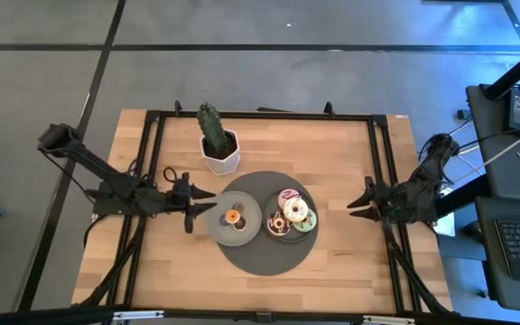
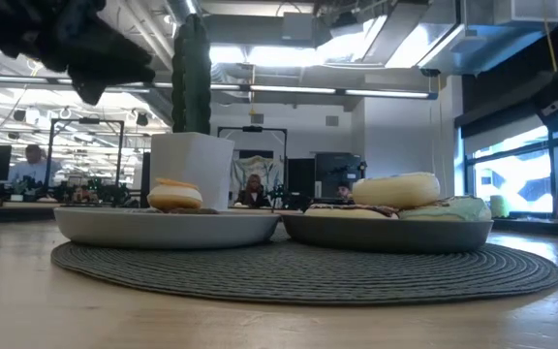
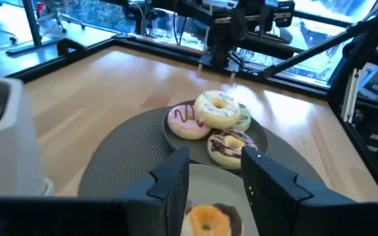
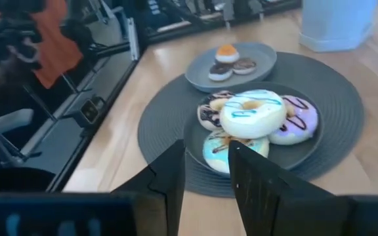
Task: Pick & Place donuts
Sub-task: Return to Home Position
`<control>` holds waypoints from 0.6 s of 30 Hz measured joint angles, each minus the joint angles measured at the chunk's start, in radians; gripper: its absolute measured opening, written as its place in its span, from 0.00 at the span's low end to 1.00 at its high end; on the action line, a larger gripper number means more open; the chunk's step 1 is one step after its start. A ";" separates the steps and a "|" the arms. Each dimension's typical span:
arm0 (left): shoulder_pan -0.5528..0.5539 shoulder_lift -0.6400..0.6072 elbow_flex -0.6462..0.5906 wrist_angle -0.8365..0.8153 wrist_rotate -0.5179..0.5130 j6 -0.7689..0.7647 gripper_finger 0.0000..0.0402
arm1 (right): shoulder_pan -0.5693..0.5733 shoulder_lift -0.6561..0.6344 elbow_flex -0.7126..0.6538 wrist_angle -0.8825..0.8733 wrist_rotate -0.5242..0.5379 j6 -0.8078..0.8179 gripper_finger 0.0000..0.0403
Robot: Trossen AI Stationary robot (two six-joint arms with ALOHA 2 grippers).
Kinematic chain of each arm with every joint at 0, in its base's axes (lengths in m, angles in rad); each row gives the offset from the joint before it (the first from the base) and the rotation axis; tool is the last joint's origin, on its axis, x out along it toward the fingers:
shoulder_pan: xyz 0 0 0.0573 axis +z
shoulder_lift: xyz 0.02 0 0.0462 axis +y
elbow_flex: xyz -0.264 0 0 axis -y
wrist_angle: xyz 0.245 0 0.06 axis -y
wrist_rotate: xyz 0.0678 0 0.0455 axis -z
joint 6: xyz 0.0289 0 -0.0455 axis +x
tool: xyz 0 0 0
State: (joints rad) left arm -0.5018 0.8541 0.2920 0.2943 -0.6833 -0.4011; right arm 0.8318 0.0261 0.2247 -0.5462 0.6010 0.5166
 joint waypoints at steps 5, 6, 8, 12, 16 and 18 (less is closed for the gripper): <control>0.021 -0.095 -0.058 0.000 0.002 0.006 0.34 | 0.000 -0.025 -0.006 0.004 0.006 -0.049 0.29; 0.035 -0.115 -0.064 0.000 0.008 0.006 0.34 | 0.000 -0.025 -0.006 0.012 0.013 -0.056 0.29; 0.068 -0.170 -0.078 -0.028 0.040 0.012 0.34 | 0.000 -0.025 -0.006 0.014 0.036 -0.071 0.29; 0.161 -0.279 -0.081 -0.110 0.110 0.061 0.33 | 0.000 -0.025 -0.005 0.021 0.068 -0.100 0.29; 0.267 -0.387 -0.081 -0.192 0.194 0.115 0.33 | 0.000 -0.025 -0.005 0.027 0.071 -0.077 0.29; 0.316 -0.435 -0.081 -0.225 0.234 0.132 0.34 | 0.000 -0.025 -0.005 0.029 0.071 -0.061 0.29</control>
State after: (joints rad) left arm -0.1860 0.4189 0.2111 0.0695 -0.4492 -0.2689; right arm 0.8314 0.0010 0.2195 -0.5176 0.6716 0.4558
